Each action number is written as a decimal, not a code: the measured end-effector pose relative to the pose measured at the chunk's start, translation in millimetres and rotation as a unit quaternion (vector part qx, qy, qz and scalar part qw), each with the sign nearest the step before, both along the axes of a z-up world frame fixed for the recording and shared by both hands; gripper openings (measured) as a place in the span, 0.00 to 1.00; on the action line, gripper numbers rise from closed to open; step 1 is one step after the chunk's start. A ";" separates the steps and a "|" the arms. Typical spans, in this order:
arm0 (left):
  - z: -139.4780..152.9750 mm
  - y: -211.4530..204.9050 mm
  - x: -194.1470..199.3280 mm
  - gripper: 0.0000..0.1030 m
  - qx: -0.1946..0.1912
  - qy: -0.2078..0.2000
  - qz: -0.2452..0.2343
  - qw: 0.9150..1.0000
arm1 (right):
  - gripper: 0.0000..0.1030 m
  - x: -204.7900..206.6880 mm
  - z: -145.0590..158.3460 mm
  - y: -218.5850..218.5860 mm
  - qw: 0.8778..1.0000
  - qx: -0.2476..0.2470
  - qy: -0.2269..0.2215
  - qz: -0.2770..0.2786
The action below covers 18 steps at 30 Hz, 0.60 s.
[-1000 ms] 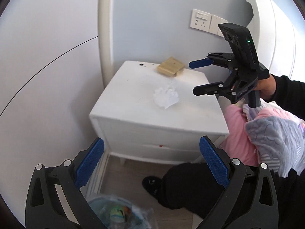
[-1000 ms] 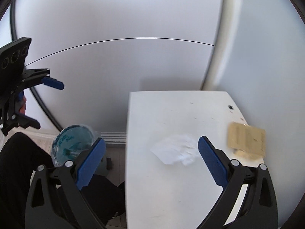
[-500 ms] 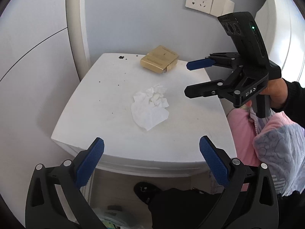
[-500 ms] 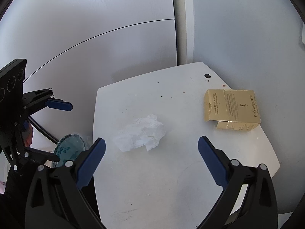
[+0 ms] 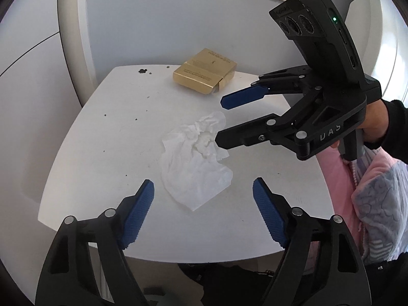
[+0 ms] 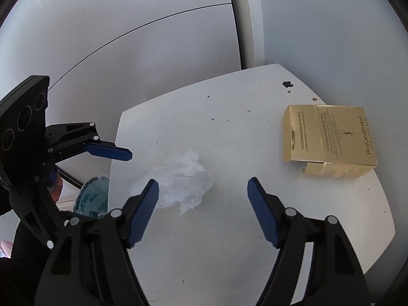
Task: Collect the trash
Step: 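Close the left tool on the white tissue while the right tool pinches it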
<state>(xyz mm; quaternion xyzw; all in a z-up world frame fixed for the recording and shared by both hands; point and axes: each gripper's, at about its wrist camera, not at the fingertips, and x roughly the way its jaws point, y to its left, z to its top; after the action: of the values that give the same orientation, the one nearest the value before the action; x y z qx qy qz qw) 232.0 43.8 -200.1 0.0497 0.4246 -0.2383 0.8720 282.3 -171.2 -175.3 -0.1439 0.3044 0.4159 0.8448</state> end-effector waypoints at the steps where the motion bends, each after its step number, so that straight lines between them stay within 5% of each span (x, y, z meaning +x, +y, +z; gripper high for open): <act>1: -2.2 -0.4 2.3 0.74 0.000 0.001 -0.001 1.000 | 0.67 0.6 -0.8 1.2 1.000 0.000 -0.001 0.001; 5: -10.8 -3.4 9.4 0.63 0.003 0.004 -0.009 1.000 | 0.64 4.1 -4.0 8.9 1.000 -0.005 -0.002 0.008; 11: -17.7 -5.4 14.6 0.46 0.004 0.003 -0.013 1.000 | 0.42 12.9 -10.5 19.5 1.000 -0.015 0.018 0.017; 18: -20.0 -2.2 18.6 0.08 0.010 -0.003 -0.001 1.000 | 0.21 15.2 -11.2 18.6 1.000 -0.007 0.020 0.019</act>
<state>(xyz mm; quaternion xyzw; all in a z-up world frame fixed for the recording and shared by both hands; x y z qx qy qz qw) 250.6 41.6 -220.2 0.0597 0.4247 -0.2344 0.8724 297.5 -152.6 -186.5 -0.1478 0.3211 0.4327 0.8294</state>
